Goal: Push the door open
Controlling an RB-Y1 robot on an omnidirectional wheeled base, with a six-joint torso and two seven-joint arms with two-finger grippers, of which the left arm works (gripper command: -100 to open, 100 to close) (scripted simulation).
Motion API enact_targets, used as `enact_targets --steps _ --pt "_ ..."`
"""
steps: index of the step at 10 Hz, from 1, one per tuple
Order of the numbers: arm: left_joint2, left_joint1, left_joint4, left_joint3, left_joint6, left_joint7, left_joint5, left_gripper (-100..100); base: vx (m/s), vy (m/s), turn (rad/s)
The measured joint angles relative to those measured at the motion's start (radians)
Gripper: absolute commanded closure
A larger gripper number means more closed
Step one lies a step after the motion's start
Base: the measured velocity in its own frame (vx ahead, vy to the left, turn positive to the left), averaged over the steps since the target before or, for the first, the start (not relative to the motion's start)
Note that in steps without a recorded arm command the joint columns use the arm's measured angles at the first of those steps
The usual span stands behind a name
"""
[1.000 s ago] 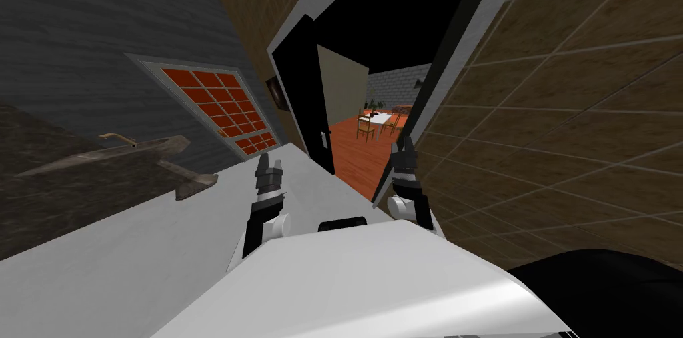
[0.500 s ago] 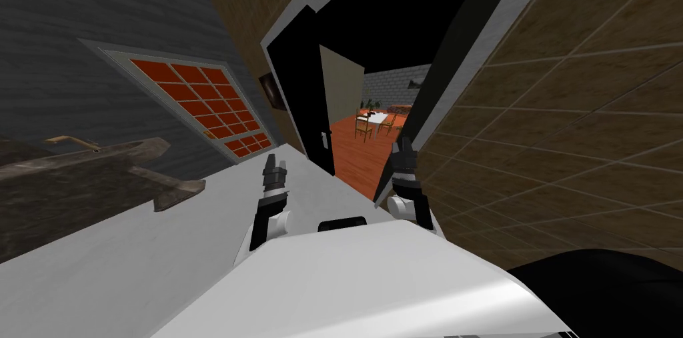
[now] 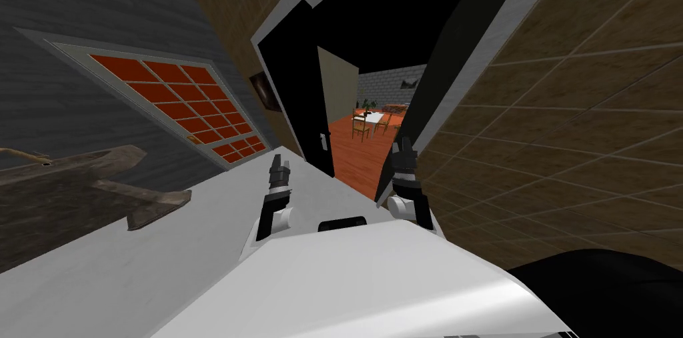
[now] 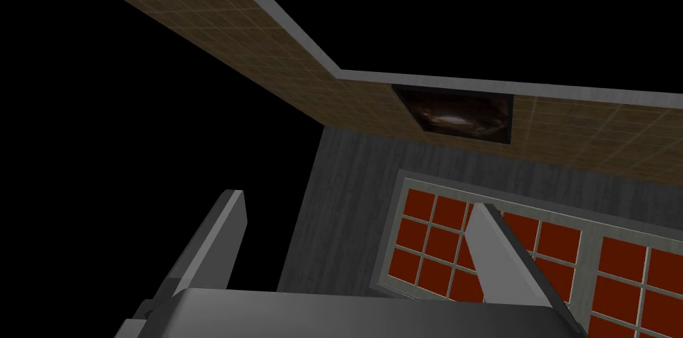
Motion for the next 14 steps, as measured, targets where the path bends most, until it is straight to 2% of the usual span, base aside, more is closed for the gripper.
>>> enact_targets --steps 8,11,14 --pt "0.030 -0.122 0.191 0.018 0.002 -0.002 0.009 -100 0.064 0.111 -0.140" --pt "0.031 -0.161 0.259 0.019 0.002 -0.006 0.010 -100 0.052 0.113 -0.162" --pt "0.042 -0.225 0.350 0.031 0.005 -0.005 0.016 -100 0.055 0.129 -0.166"
